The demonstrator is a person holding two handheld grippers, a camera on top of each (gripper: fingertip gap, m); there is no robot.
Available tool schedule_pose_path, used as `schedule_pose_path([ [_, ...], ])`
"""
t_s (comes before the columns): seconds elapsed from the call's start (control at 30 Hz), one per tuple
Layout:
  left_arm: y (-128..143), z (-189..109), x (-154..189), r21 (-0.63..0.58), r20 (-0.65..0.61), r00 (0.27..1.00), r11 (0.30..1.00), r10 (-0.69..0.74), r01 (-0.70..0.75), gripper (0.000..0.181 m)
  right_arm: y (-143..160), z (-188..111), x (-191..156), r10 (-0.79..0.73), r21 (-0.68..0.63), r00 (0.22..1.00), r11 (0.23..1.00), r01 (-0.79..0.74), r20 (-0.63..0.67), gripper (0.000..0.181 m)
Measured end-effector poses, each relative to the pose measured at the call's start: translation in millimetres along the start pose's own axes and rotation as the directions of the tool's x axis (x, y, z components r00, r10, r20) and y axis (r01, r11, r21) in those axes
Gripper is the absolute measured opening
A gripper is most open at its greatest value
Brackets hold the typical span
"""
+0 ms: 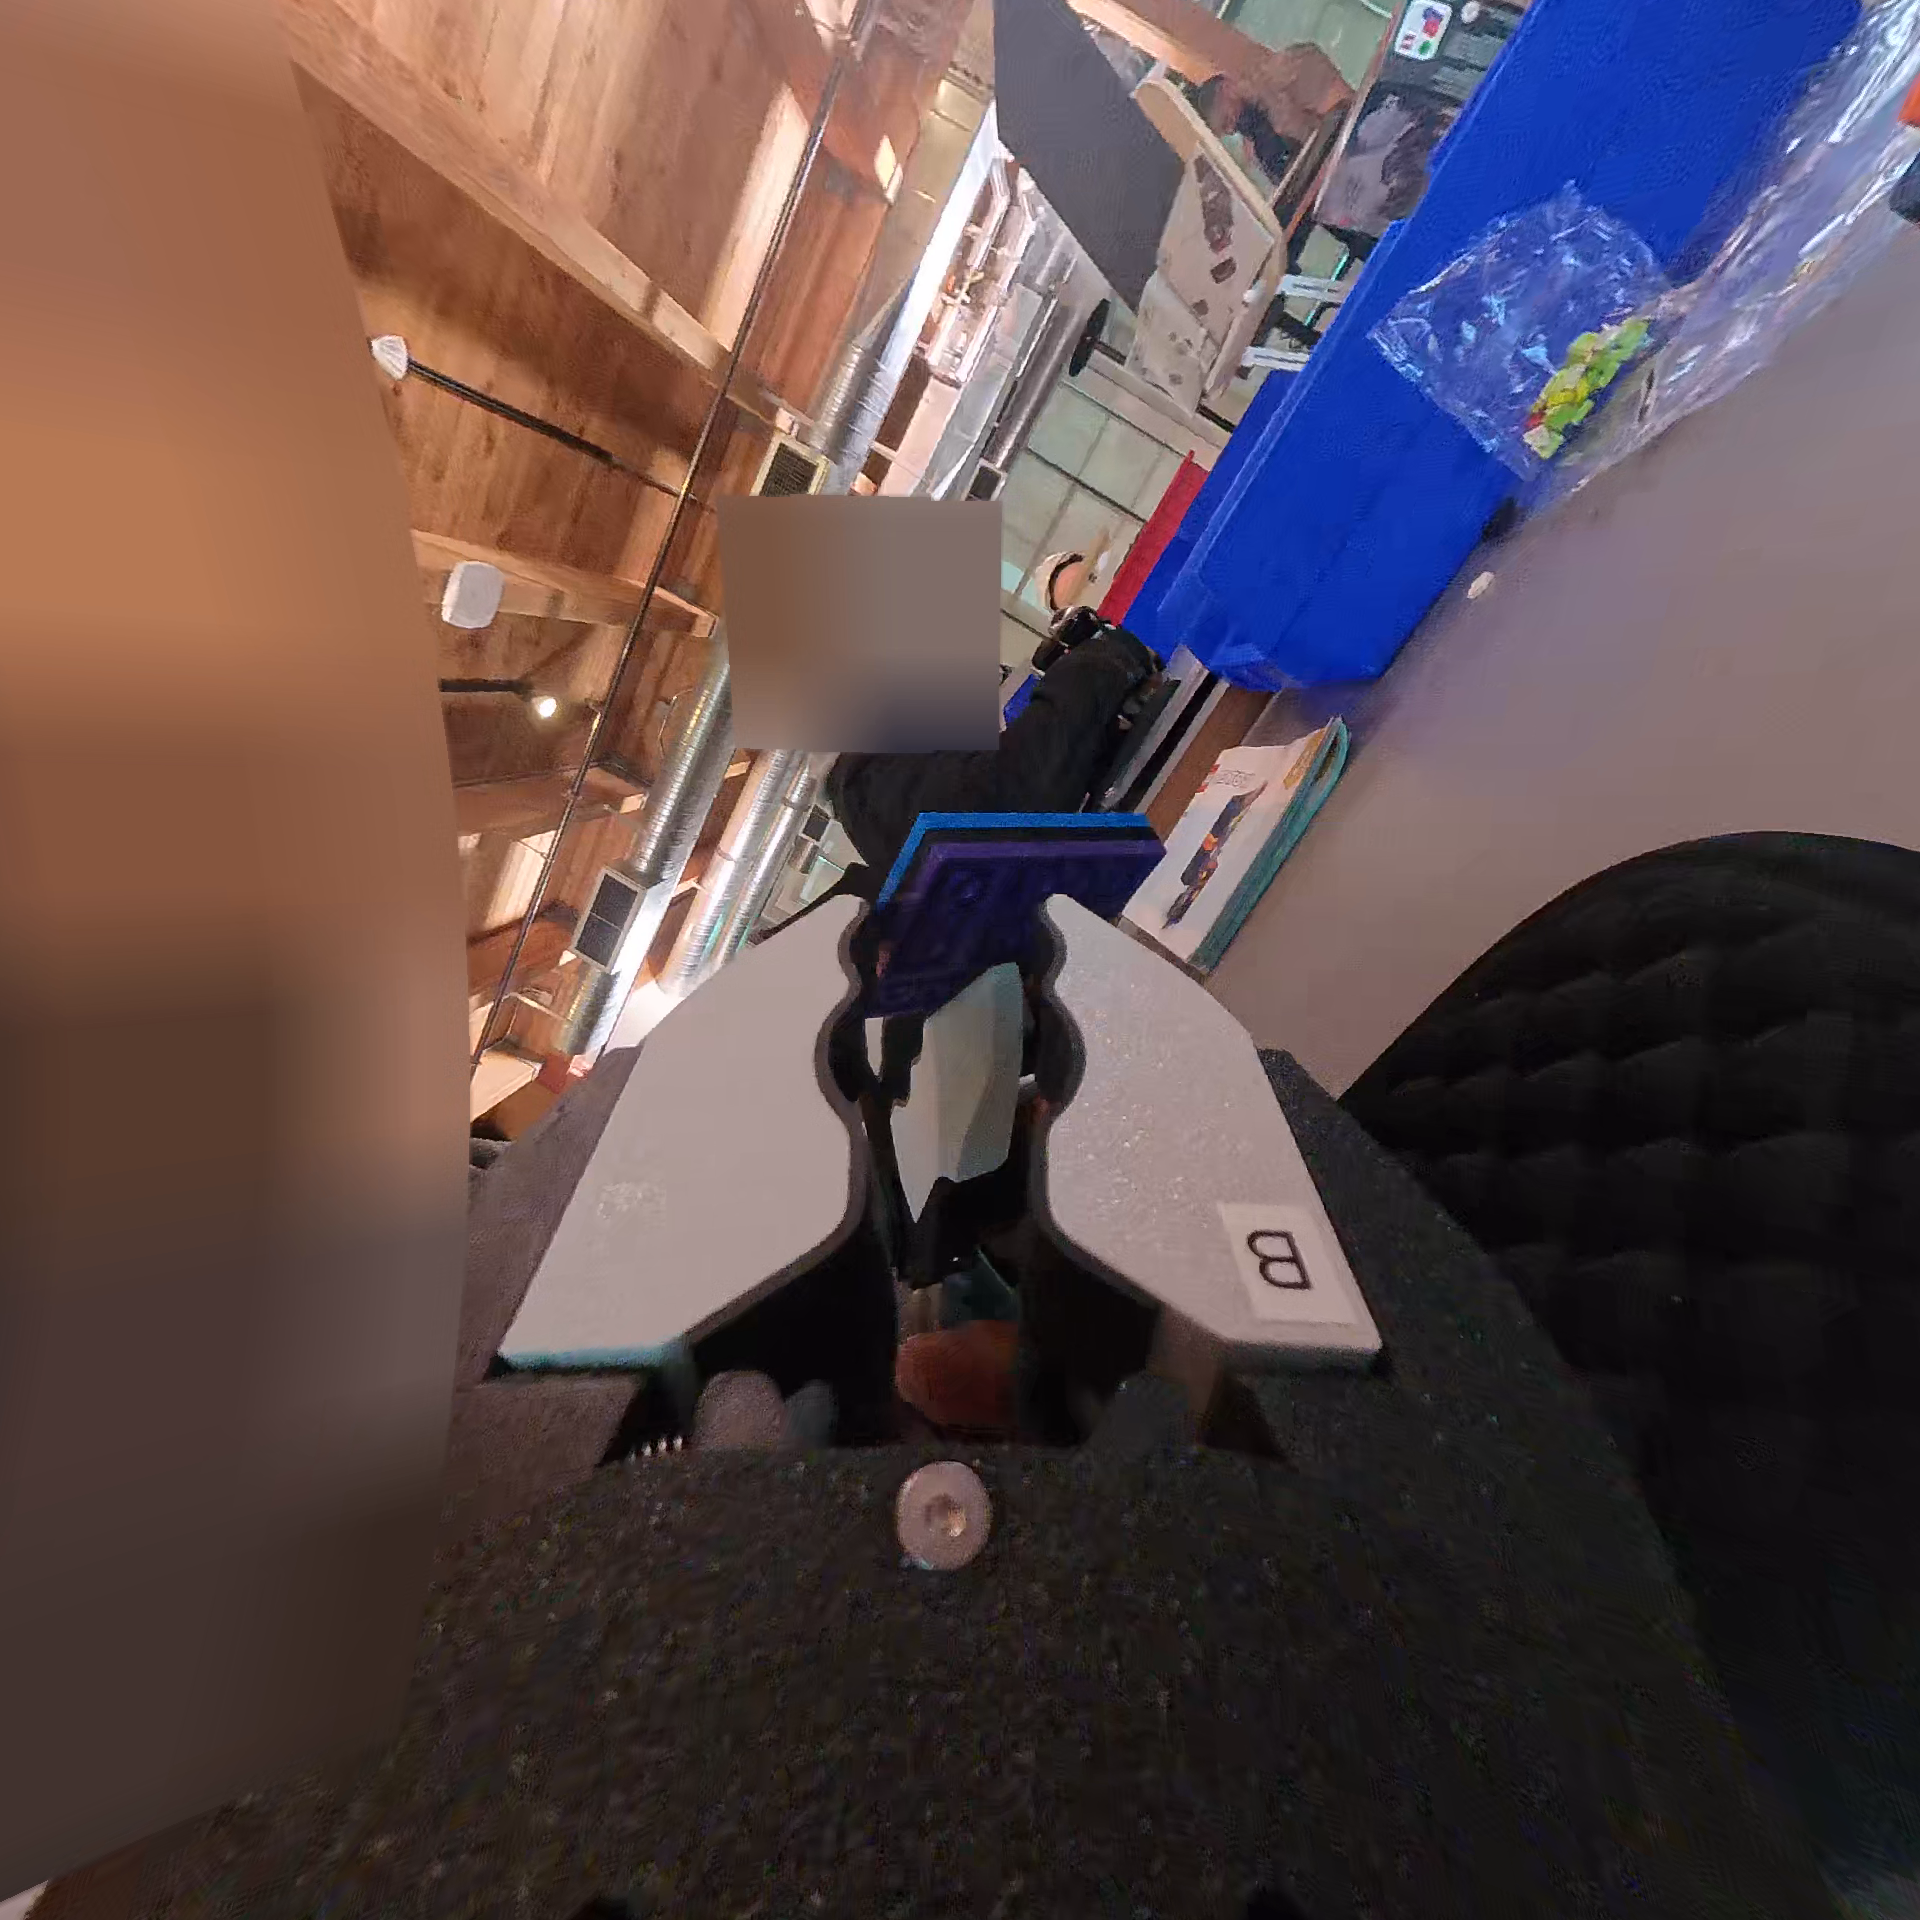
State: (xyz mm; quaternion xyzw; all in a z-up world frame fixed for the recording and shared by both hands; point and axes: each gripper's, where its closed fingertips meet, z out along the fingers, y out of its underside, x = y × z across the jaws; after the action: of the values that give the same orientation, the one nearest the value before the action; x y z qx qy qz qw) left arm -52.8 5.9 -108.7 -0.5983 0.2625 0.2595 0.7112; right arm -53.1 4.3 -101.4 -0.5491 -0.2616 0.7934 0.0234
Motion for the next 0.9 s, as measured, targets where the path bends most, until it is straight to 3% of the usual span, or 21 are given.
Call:
schedule_pose_path([
  [0.1, -2.3, -3.2, -1.8, 0.019, 0.004, 1.0, 1.0, 0.006, -0.006, 0.011, 1.2, -1.8, -3.8, -0.007, 0.006, 0.999, 1.0, 0.007, 0.031, 0.02],
  [0.13, -3.2, -5.1, -4.1, 0.028, -0.004, 0.999, 0.999, -0.035, 0.035, 0.012, 0.0, -3.8, -6.8, -0.018, 0.019, 0.998, 1.0, 0.017, 0.056, 0.0],
  [0.2, -20.1, -5.2, 5.8, 0.089, -0.083, 0.994, 0.993, -0.072, 0.079, 0.011, 10.3, -4.1, 12.8, -0.141, -0.033, 0.987, 0.99, 0.139, -0.072, 0.0],
  [0.27, -20.0, 0.2, -0.6, 0.052, -0.004, 0.998, 0.996, 0.067, -0.067, 0.011, 17.8, -0.9, 7.4, -0.128, -0.047, 0.991, 0.991, 0.127, -0.024, 0.0],
  [0.33, -4.2, 5.6, -8.1, -0.019, -0.036, 0.992, 0.993, -0.117, 0.116, 0.011, 9.7, -7.5, 2.3, -0.095, -0.024, 0.995, 0.995, 0.095, 0.019, 0.0],
  [0.37, 1.6, 6.2, -10.9, -0.033, -0.056, 0.965, 0.967, -0.255, 0.253, 0.011, 5.0, -12.6, 5.2, -0.156, -0.033, 0.988, 0.987, 0.155, -0.016, 0.023],
  [0.43, 4.1, 5.7, -10.3, -0.053, -0.126, 0.85, 0.859, -0.511, 0.509, 0.012, -0.9, -21.8, 15.7, -0.395, -0.118, 0.908, 0.917, 0.381, -0.142, 0.042],
  [0.47, 3.0, 6.0, -6.4, -0.082, -0.178, 0.76, 0.779, -0.625, 0.622, 0.012, -4.3, -24.8, 21.1, -0.528, -0.185, 0.826, 0.848, 0.497, -0.198, 0.058],
  [0.5, 0.1, 6.1, -3.1, -0.108, -0.231, 0.655, 0.689, -0.719, 0.717, 0.011, -8.1, -27.3, 25.3, -0.649, -0.254, 0.725, 0.759, 0.599, -0.23, 0.071],
  [0.57, -7.4, 4.2, 6.9, -0.233, -0.361, 0.385, 0.482, -0.849, 0.844, 0.012, -10.4, -28.9, 21.1, -0.79, -0.33, 0.589, 0.609, 0.721, -0.169, 0.075],
  [0.63, -17.8, -0.9, 10.4, -0.351, -0.458, 0.11, 0.294, -0.882, 0.889, 0.011, -9.0, -28.0, 10.4, -0.767, -0.321, 0.64, 0.619, 0.716, -0.051, 0.064],
  [0.7, -20.0, -1.4, 6.0, -0.402, -0.478, -0.063, 0.154, -0.876, 0.903, 0.011, -7.7, -25.5, -3.3, -0.644, -0.278, 0.761, 0.719, 0.636, 0.077, 0.053],
  [0.77, -17.4, -0.5, 8.1, -0.447, -0.473, -0.135, 0.106, -0.87, 0.888, 0.011, -4.9, -23.2, -9.5, -0.538, -0.27, 0.829, 0.784, 0.559, 0.154, 0.042],
  [0.9, -14.5, 2.9, 15.9, -0.465, -0.462, -0.113, 0.132, -0.879, 0.875, 0.011, -0.3, -17.8, -5.6, -0.486, -0.263, 0.86, 0.819, 0.511, 0.157, 0.043],
])
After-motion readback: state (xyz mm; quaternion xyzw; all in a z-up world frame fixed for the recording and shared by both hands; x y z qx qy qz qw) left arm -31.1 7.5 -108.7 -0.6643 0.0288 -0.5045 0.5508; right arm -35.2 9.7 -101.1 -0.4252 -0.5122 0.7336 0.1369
